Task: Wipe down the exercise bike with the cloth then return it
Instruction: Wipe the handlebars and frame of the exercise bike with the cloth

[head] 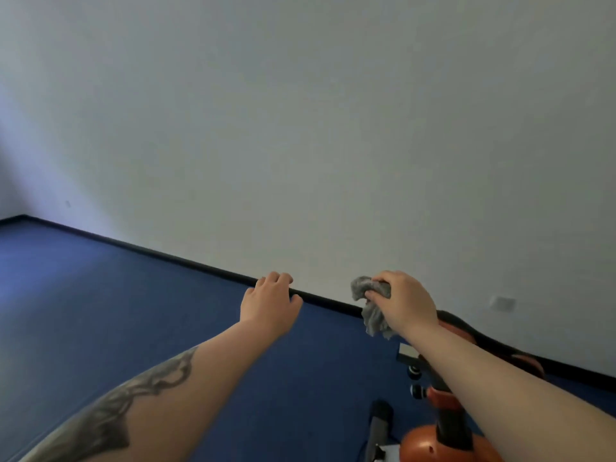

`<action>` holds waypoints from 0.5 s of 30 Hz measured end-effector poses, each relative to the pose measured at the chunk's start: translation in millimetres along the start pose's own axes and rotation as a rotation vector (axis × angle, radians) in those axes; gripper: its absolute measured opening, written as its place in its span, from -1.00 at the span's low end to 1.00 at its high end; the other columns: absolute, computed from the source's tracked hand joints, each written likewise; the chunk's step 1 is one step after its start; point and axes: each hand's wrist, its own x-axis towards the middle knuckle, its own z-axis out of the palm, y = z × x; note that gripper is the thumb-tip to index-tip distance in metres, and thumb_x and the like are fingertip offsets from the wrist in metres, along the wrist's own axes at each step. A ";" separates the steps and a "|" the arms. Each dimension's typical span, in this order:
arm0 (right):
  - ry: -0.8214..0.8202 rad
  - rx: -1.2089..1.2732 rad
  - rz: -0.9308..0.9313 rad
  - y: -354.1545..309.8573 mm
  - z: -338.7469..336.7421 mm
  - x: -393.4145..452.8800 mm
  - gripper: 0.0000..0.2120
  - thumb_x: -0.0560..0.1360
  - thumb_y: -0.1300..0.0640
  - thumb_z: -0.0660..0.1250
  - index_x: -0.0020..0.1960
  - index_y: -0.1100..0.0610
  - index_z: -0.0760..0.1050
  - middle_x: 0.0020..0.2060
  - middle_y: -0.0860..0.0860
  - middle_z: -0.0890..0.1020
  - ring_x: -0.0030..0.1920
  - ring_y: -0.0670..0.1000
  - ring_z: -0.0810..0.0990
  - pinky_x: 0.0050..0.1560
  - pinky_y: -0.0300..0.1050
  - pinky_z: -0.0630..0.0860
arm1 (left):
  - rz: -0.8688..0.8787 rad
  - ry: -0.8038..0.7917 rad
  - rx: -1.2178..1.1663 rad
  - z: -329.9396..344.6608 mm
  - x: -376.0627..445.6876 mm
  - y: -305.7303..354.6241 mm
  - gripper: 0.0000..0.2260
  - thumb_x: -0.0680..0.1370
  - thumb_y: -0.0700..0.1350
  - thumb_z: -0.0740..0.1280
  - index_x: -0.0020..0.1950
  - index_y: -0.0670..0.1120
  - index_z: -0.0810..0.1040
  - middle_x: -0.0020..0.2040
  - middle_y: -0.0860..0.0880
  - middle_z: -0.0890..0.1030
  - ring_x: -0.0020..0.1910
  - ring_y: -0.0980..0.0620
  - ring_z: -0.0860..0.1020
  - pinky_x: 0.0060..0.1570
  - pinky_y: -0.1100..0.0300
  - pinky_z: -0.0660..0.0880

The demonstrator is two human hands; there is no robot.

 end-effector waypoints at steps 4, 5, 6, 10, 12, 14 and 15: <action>-0.001 -0.033 0.059 8.0 18.5 29.0 -0.92 0.48 0.01 0.35 -0.06 -0.02 0.57 -0.13 -0.09 0.56 -0.09 -0.06 0.51 -0.18 -0.14 0.40 | 0.053 -0.014 -0.022 8.6 54.4 -8.7 -0.63 0.57 0.01 0.13 0.37 -0.01 0.36 0.32 0.02 0.43 0.26 0.00 0.40 0.21 0.10 0.29; 0.004 -0.040 0.074 12.5 21.8 41.4 -0.92 0.49 0.01 0.34 -0.07 -0.02 0.57 -0.13 -0.10 0.56 -0.09 -0.06 0.51 -0.19 -0.15 0.40 | 0.066 -0.014 -0.033 13.1 70.0 -7.9 -0.63 0.57 0.01 0.12 0.37 -0.01 0.36 0.33 0.02 0.43 0.25 0.00 0.40 0.20 0.11 0.30; 0.011 -0.046 0.084 17.3 25.6 55.4 -0.92 0.49 0.00 0.34 -0.07 -0.02 0.57 -0.12 -0.10 0.57 -0.09 -0.07 0.52 -0.19 -0.15 0.40 | 0.081 -0.011 -0.040 17.8 85.5 -6.4 -0.63 0.57 0.01 0.12 0.37 0.00 0.35 0.33 0.03 0.44 0.25 0.00 0.41 0.18 0.11 0.30; 0.034 -0.059 0.122 35.1 42.1 112.7 -0.93 0.48 0.01 0.35 -0.09 -0.02 0.57 -0.13 -0.09 0.57 -0.09 -0.04 0.53 -0.21 -0.14 0.40 | 0.111 -0.023 -0.080 37.8 138.7 3.1 -0.63 0.58 0.01 0.11 0.38 0.00 0.34 0.36 0.03 0.41 0.27 -0.01 0.40 0.18 0.11 0.32; 0.028 -0.057 0.127 43.2 52.8 140.5 -0.95 0.47 0.00 0.35 -0.11 -0.03 0.55 -0.14 -0.11 0.55 -0.09 -0.05 0.53 -0.22 -0.14 0.41 | 0.139 -0.038 -0.067 48.6 166.7 4.7 -0.62 0.58 0.01 0.10 0.39 0.00 0.33 0.37 0.03 0.40 0.29 0.00 0.39 0.22 0.11 0.31; 0.023 -0.064 0.122 49.6 64.3 168.2 -0.94 0.47 0.00 0.34 -0.11 -0.03 0.54 -0.14 -0.10 0.54 -0.08 -0.06 0.53 -0.20 -0.12 0.45 | 0.155 -0.039 -0.052 58.6 202.3 4.4 -0.62 0.58 0.01 0.10 0.39 -0.01 0.33 0.37 0.02 0.41 0.29 0.00 0.39 0.25 0.11 0.30; 0.027 -0.059 0.122 52.9 68.5 181.8 -0.95 0.47 0.00 0.34 -0.11 -0.03 0.55 -0.13 -0.10 0.54 -0.08 -0.06 0.53 -0.18 -0.12 0.45 | 0.158 -0.031 -0.059 63.2 220.3 4.9 -0.63 0.58 0.01 0.11 0.38 -0.01 0.34 0.37 0.02 0.41 0.29 0.00 0.39 0.25 0.11 0.30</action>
